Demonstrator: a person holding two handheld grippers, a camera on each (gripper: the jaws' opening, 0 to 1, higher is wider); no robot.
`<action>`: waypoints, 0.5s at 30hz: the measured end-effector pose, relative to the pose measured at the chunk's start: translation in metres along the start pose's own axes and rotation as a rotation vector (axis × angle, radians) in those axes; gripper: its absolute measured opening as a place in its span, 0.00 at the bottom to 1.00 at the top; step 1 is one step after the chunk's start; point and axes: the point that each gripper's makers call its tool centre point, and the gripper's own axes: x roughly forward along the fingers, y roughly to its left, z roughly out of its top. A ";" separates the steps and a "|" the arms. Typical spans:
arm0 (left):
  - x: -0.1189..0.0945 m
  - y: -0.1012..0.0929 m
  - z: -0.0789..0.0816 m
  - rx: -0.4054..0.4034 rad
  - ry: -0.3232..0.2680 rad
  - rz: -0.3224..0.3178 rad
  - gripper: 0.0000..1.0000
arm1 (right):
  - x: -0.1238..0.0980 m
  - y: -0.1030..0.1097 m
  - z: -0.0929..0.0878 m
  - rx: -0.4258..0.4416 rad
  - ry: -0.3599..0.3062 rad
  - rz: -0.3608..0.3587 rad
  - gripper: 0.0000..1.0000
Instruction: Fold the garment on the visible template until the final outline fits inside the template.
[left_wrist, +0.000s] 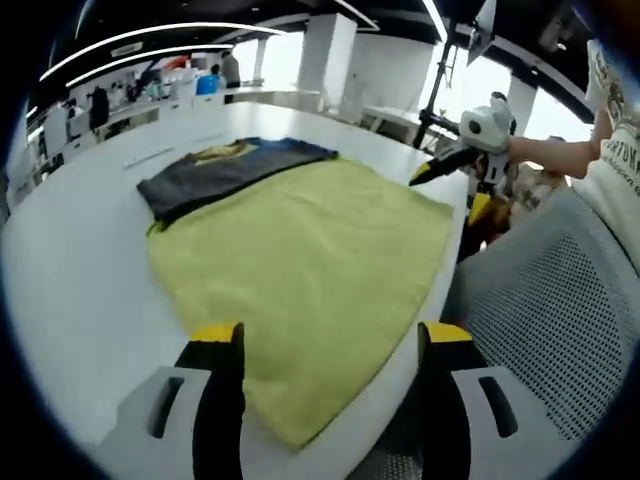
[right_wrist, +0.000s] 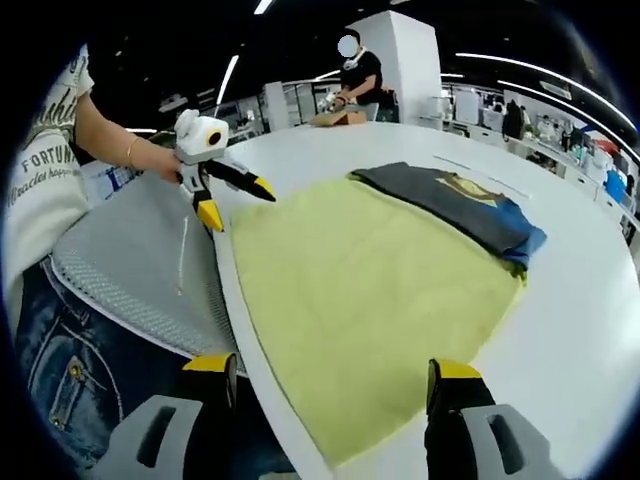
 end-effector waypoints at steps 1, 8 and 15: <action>-0.001 0.000 -0.001 0.006 0.006 0.001 0.64 | 0.000 0.000 -0.001 -0.005 0.004 -0.001 0.72; -0.004 -0.003 -0.016 0.041 0.055 -0.002 0.55 | 0.000 0.000 -0.010 -0.042 0.033 -0.009 0.62; -0.008 0.003 -0.030 0.114 0.104 0.016 0.47 | -0.003 0.000 -0.020 -0.089 0.079 -0.011 0.52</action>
